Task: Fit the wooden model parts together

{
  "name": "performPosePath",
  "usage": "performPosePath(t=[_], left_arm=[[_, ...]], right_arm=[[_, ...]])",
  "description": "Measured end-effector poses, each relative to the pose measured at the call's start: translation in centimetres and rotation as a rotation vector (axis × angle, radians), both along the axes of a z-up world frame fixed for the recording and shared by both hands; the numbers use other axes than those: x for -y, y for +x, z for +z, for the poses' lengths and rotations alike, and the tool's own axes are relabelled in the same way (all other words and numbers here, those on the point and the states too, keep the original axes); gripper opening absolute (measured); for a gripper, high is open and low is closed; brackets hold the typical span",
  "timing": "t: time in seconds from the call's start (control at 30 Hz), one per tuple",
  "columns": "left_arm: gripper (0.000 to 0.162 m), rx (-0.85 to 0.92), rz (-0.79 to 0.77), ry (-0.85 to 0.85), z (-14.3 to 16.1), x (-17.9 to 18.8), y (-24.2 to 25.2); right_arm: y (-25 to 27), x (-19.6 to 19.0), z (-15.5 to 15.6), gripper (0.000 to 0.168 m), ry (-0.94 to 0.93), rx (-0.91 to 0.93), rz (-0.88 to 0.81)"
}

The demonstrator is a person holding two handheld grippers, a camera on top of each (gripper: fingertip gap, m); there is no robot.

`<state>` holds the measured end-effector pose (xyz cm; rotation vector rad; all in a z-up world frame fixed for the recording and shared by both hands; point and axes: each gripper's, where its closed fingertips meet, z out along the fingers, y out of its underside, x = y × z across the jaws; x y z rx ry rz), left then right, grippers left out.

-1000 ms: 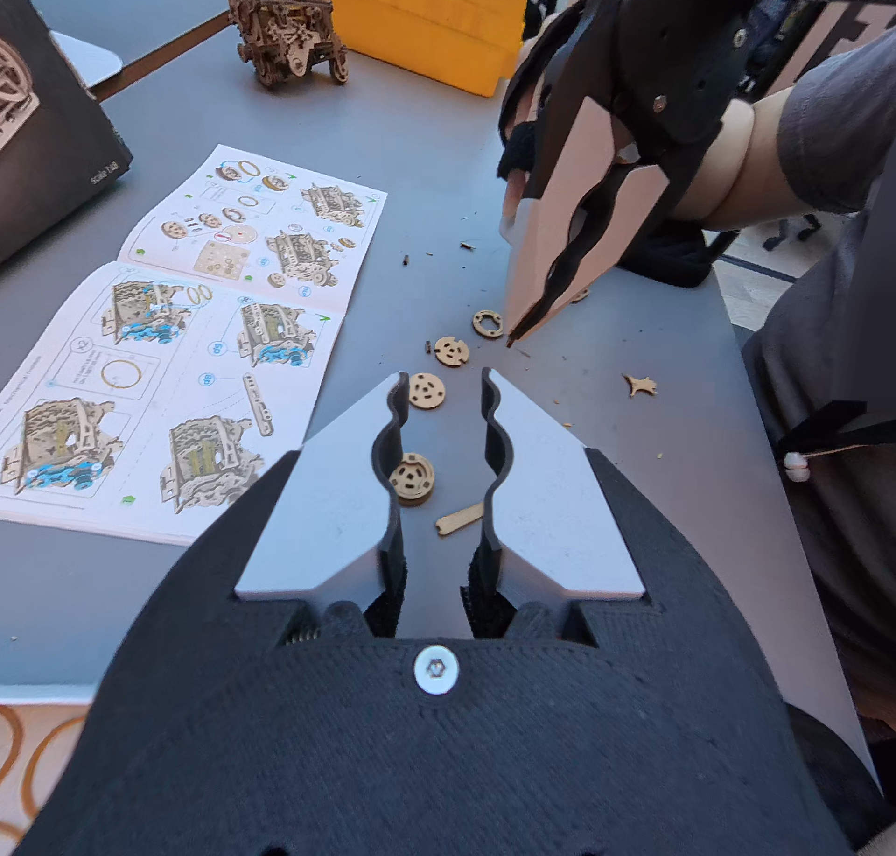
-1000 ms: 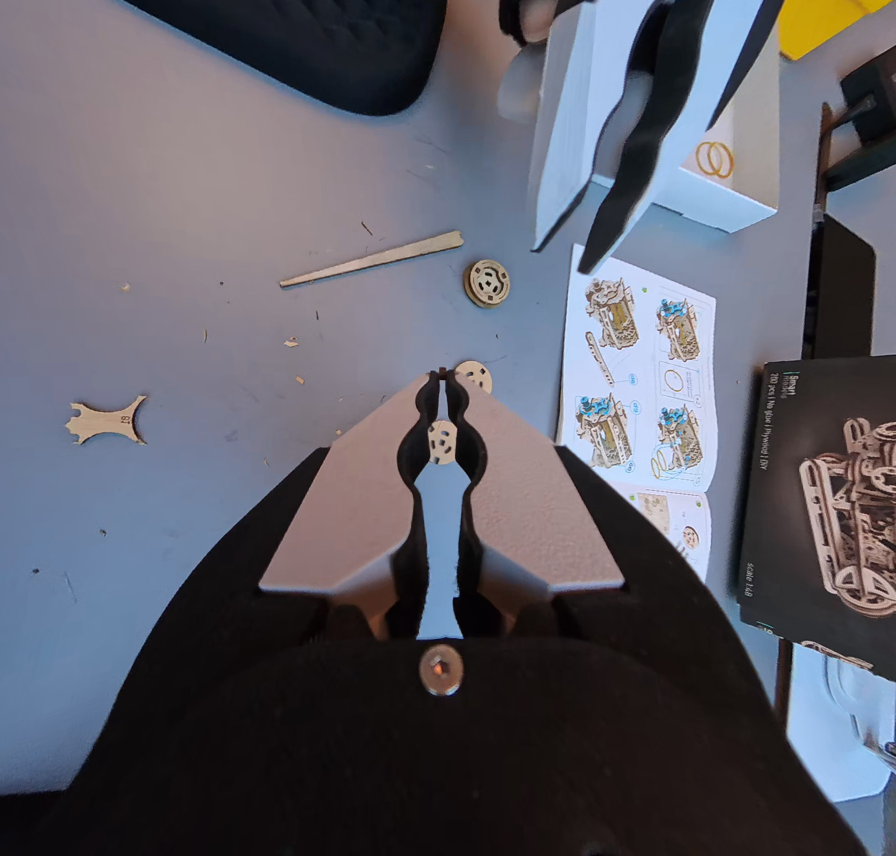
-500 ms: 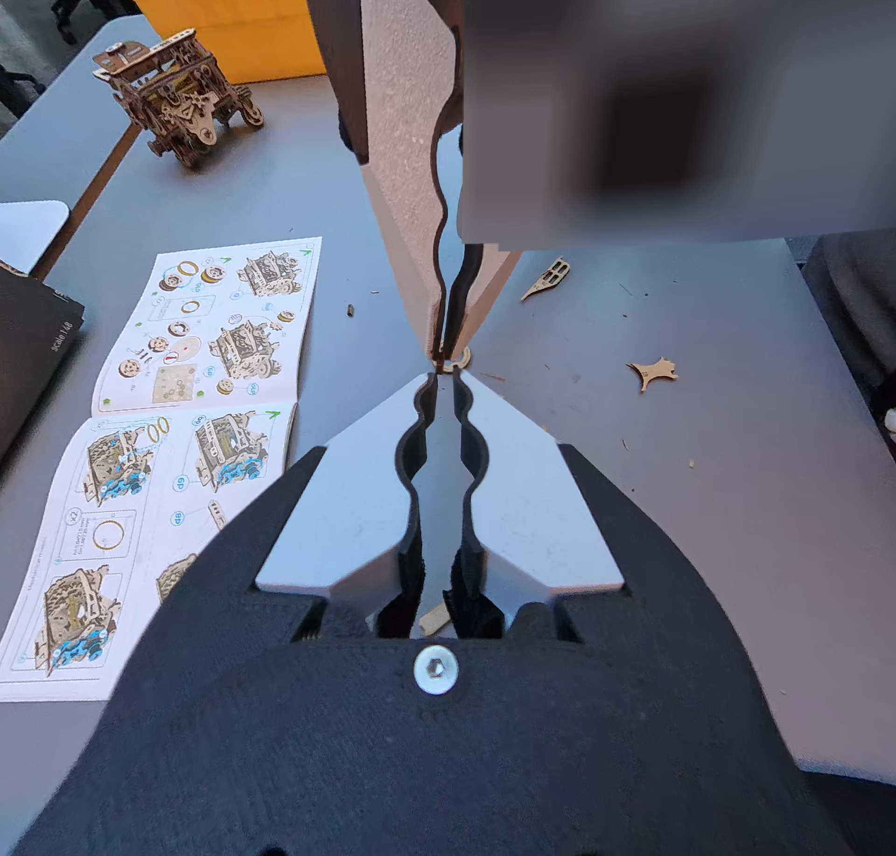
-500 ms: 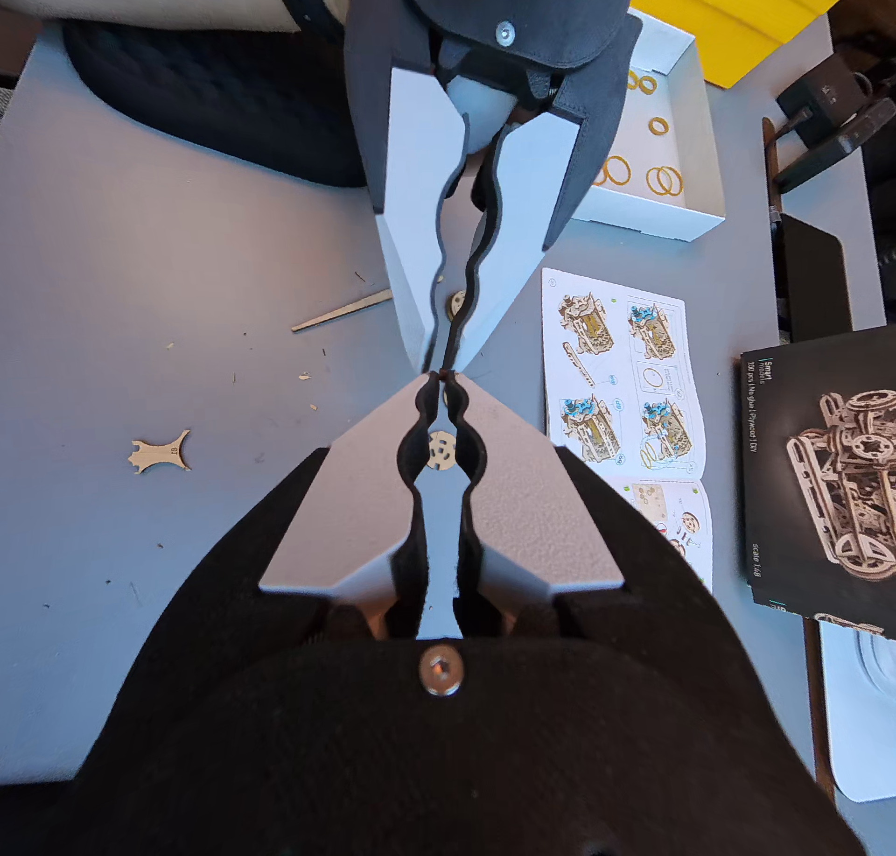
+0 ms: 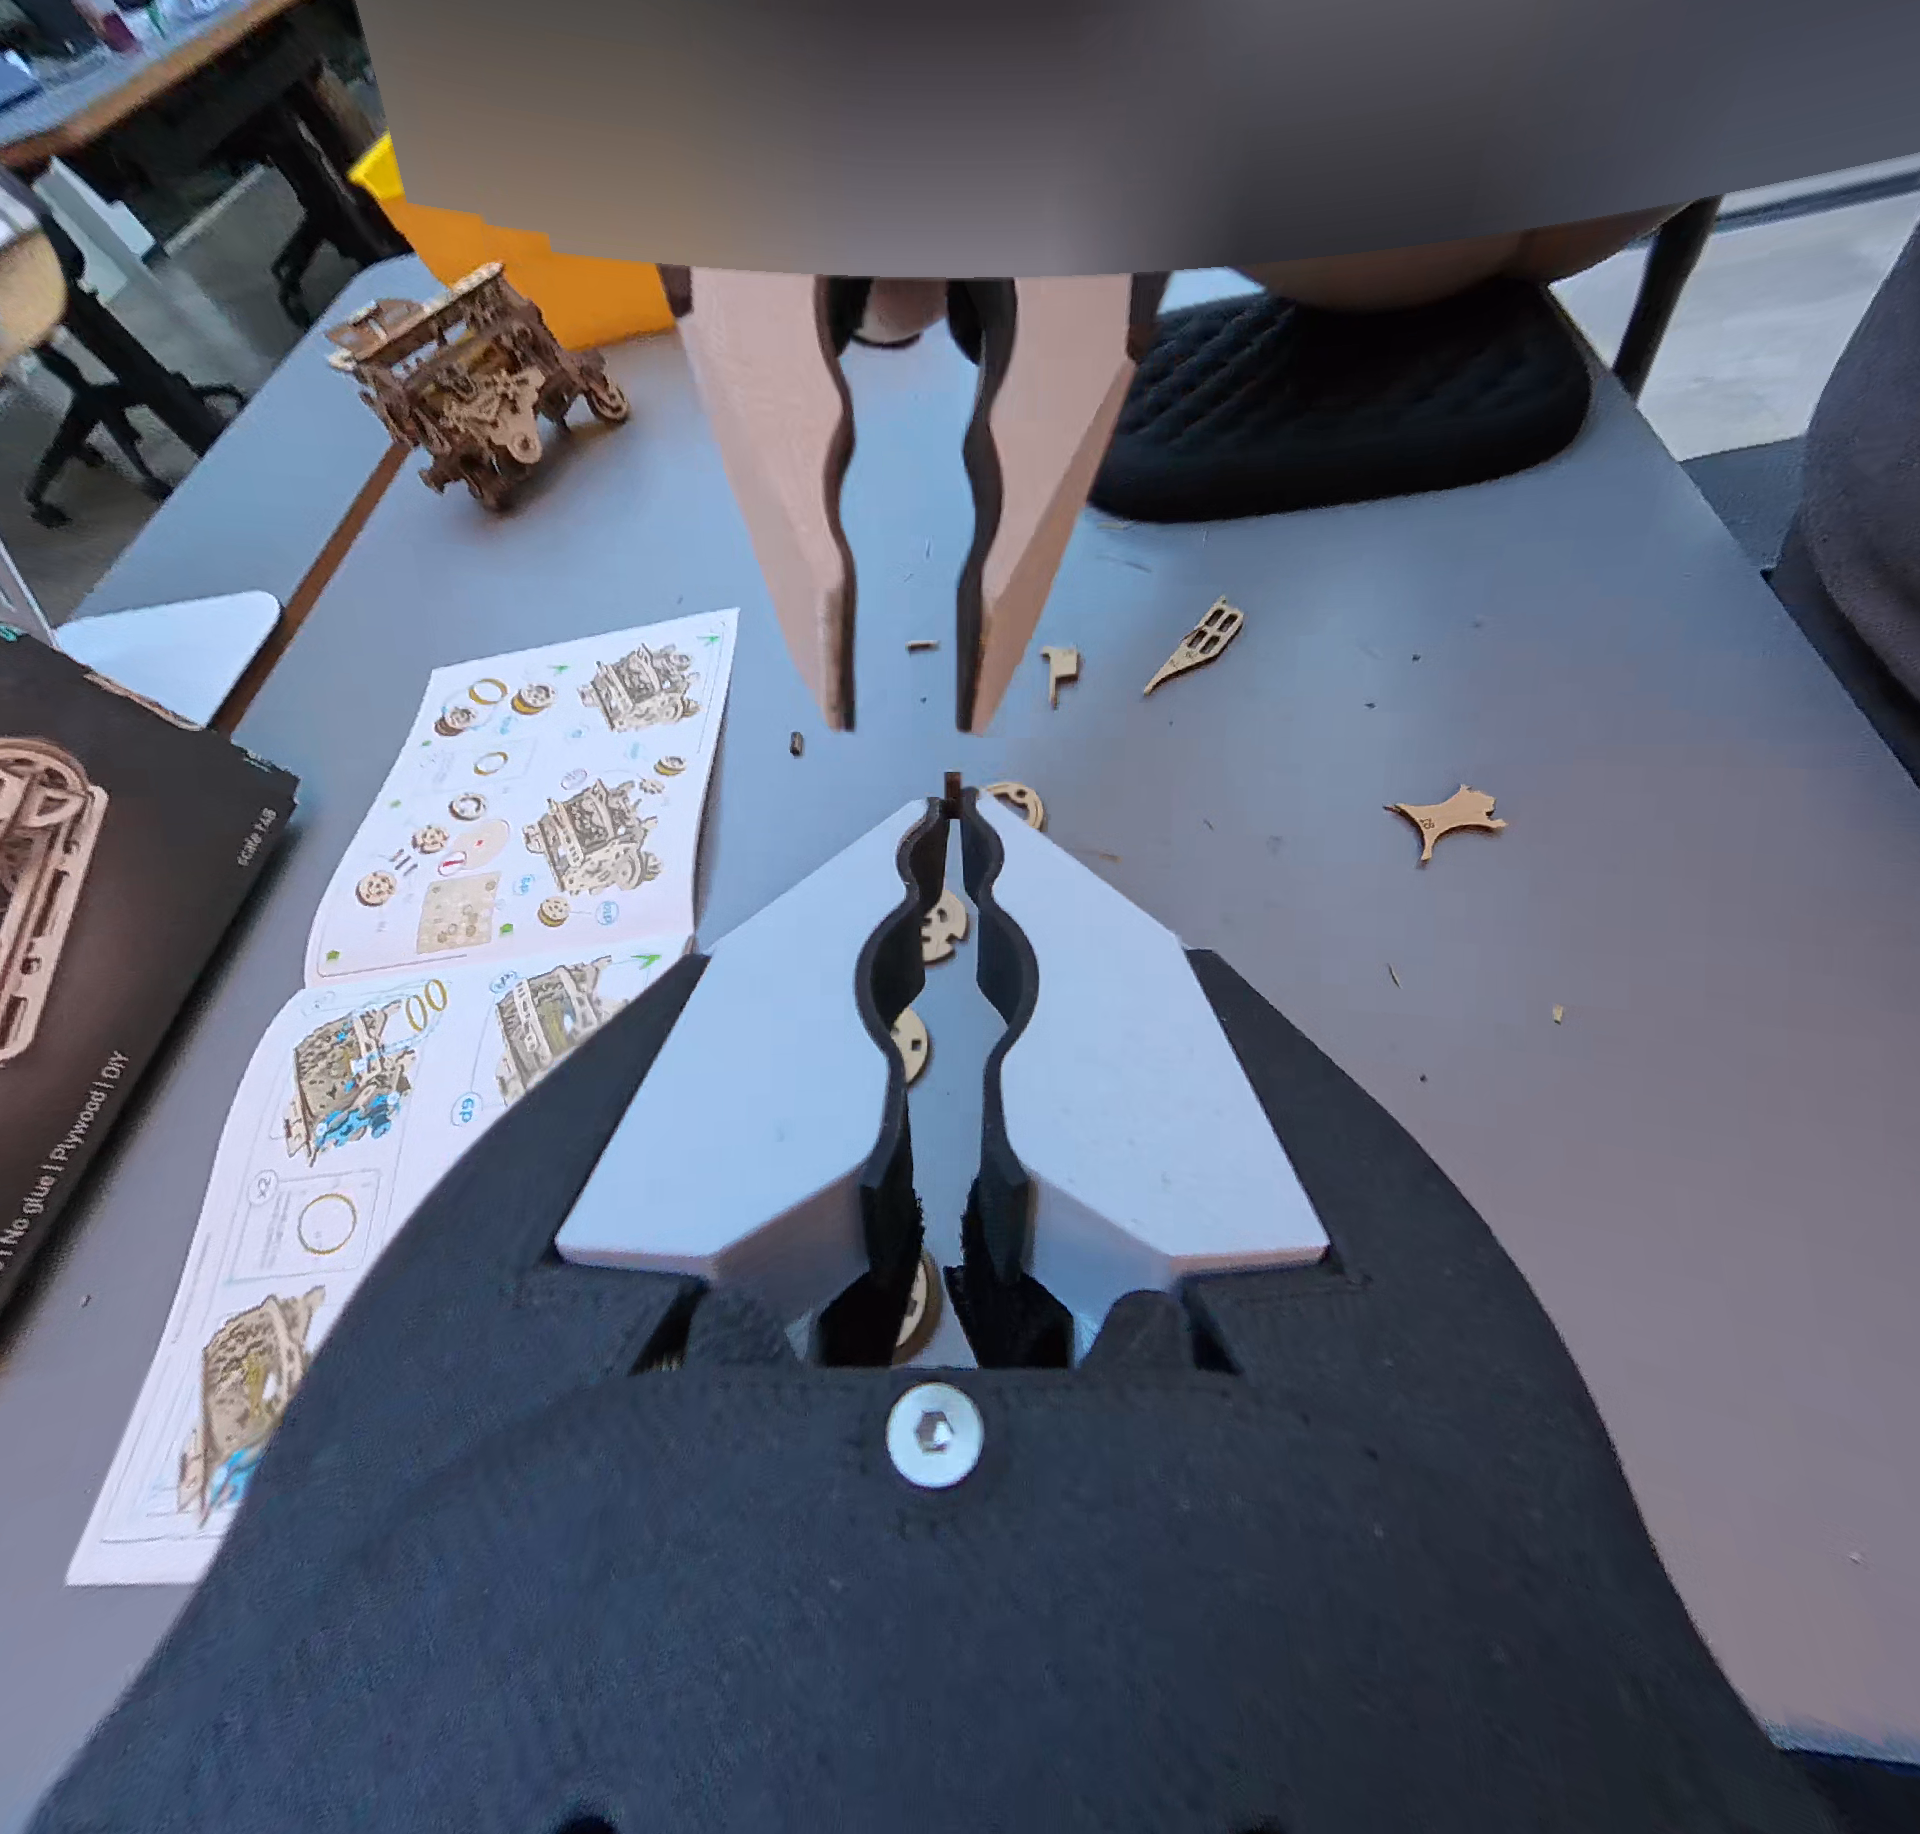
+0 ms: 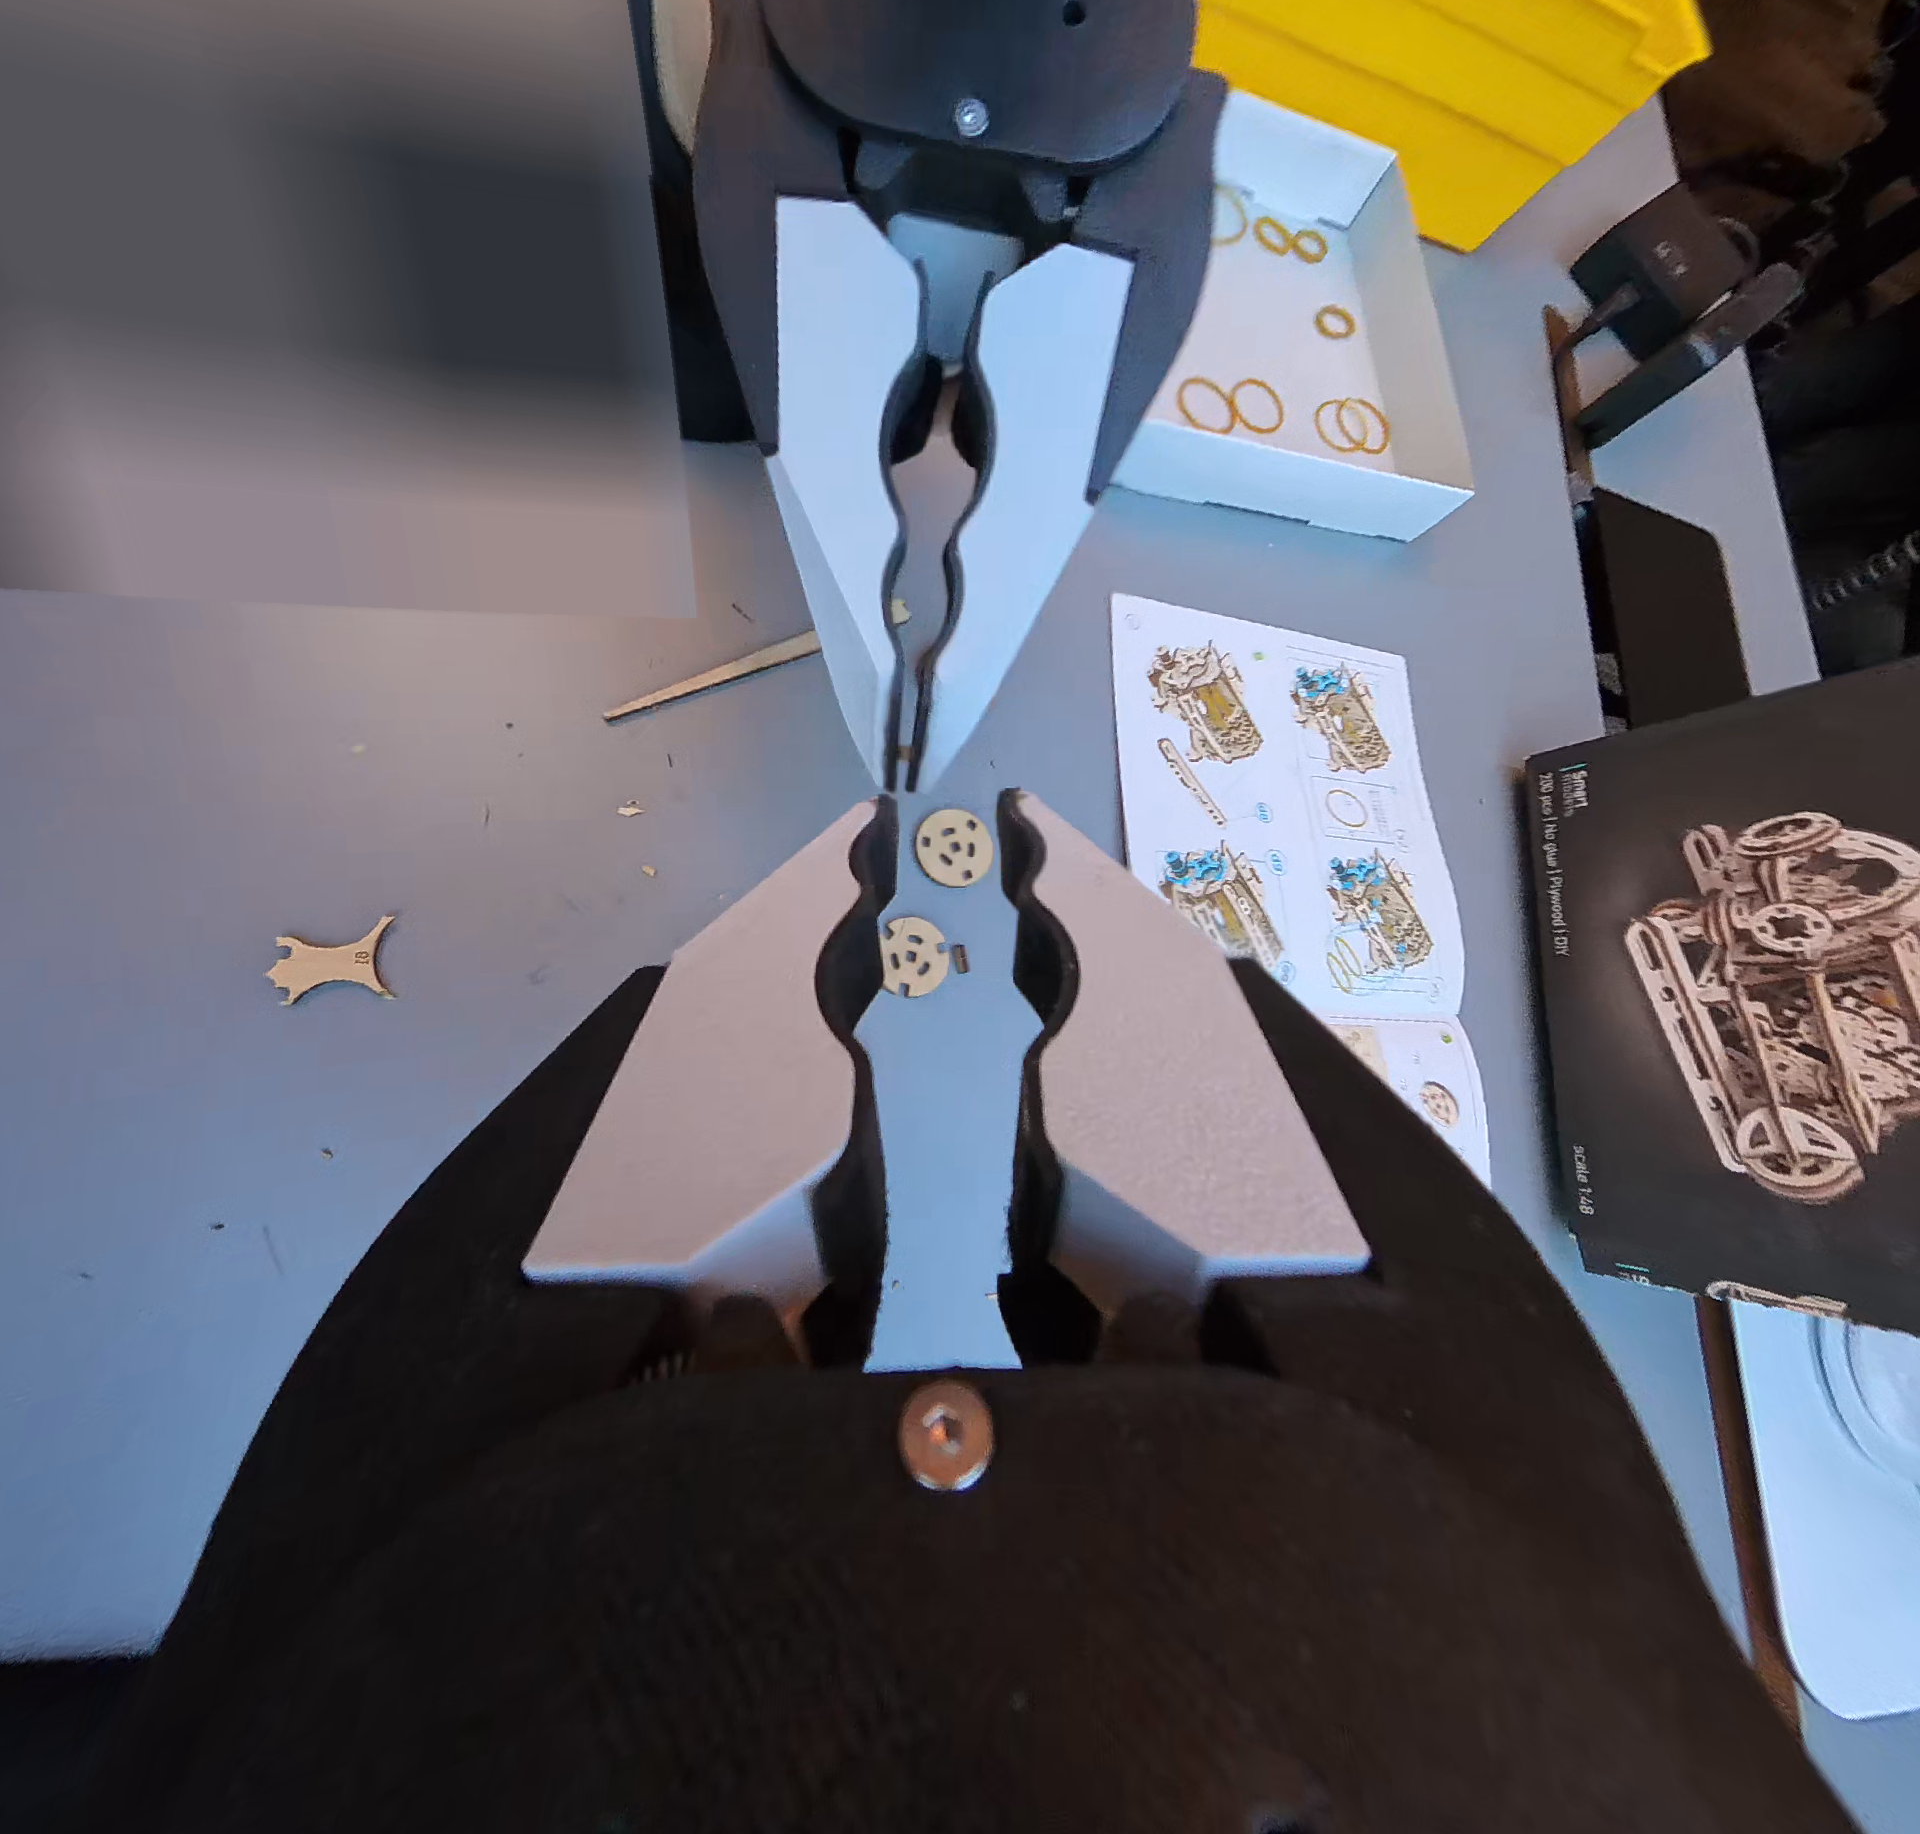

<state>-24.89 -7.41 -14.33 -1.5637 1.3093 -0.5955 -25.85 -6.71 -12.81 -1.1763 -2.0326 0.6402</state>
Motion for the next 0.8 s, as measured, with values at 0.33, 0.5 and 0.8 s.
performPosePath(t=[0.33,0.5,0.8], left_arm=[[0.000,0.083,0.034,0.119,1.6,-0.7,-2.6],[0.000,0.087,0.106,0.133,2.1,-1.3,-5.2],[0.000,0.055,0.125,0.091,1.0,-1.4,-6.5]], right_arm=[[1.9,-3.0,2.1,0.014,-0.125,-0.099,-0.041],[2.0,-3.6,1.3,0.014,-0.124,-0.078,-0.050],[2.0,-3.8,0.4,0.014,-0.129,-0.048,-0.050]])
